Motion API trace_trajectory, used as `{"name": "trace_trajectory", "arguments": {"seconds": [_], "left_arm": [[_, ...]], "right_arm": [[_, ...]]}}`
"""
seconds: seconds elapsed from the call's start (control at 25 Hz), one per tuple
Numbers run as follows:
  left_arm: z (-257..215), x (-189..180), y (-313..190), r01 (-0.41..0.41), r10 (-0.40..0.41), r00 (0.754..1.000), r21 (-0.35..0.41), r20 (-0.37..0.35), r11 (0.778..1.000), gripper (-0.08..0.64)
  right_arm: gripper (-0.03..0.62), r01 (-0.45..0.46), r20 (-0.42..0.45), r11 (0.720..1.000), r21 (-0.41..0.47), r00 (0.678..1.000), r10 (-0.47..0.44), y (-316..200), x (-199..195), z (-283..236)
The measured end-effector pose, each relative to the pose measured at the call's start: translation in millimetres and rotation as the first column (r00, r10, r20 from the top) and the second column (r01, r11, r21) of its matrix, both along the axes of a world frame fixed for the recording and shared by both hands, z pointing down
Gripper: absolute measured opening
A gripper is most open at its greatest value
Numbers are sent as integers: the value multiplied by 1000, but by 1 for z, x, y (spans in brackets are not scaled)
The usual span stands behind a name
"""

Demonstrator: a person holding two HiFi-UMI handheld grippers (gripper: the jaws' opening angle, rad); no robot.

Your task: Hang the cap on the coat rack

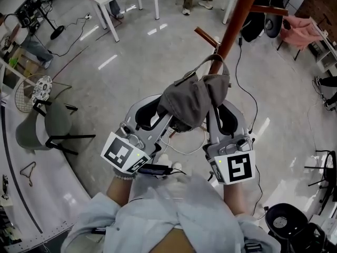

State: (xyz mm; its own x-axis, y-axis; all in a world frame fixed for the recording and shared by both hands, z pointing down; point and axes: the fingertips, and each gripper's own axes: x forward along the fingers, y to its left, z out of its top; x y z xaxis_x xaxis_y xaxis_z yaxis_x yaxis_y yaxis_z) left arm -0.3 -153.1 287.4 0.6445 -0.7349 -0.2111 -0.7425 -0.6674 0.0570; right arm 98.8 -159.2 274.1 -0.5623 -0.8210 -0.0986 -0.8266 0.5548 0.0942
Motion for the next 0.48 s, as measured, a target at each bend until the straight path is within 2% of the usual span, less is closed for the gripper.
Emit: {"name": "trace_trajectory", "arguments": {"seconds": [0.08,0.24,0.48], "left_arm": [[0,-2,-8,-2,2,1000,-1,-3,1000,124],[0,-6,-25,-9,9,1000,5,-4,1000,124],[1,-12,-45,-18,18,1000,5,-13,1000,124]], "right_arm": [[26,-19,-6,1000,-24,1000,19,-8,-1,1],[25,-14,-33,1000,23,999,15,-23,-7,-2],[26,-42,-46,999,18,998,42,-41,-13,-3]]}}
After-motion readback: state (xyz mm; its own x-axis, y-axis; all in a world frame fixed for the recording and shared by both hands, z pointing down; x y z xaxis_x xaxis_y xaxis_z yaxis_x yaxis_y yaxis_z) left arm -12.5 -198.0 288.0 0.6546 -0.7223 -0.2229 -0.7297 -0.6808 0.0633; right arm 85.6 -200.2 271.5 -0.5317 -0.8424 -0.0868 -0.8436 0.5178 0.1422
